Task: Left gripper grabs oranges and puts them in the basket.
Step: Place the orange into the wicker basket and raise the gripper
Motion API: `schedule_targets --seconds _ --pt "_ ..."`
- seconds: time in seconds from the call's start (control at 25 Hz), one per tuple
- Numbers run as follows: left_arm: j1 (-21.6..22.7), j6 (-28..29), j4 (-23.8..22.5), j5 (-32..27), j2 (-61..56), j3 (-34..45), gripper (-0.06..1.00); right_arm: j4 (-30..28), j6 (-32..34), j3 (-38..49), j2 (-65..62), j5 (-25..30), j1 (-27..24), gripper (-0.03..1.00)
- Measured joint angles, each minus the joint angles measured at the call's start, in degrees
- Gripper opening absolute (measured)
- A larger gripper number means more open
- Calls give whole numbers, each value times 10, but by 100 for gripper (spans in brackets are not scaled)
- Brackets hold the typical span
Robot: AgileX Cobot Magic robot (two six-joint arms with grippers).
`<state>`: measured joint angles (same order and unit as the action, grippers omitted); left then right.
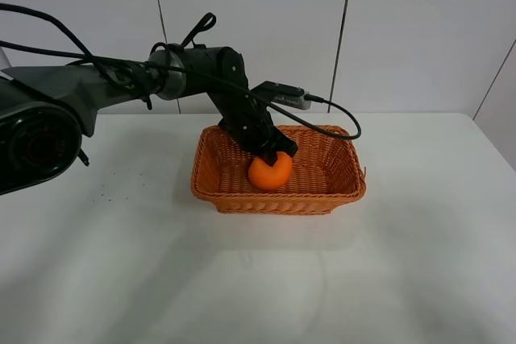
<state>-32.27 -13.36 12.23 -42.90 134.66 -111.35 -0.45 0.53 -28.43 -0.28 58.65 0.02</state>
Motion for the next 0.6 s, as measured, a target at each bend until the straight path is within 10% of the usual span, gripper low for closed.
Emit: schedule_targets --seconds 0.2,0.6 --pt "-1 -17 0 1 4 -2 22 0 0 0 0 0 0 69" --pt "-4 -22 -16 2 5 -2 80 0 0 0 0 0 0 69"
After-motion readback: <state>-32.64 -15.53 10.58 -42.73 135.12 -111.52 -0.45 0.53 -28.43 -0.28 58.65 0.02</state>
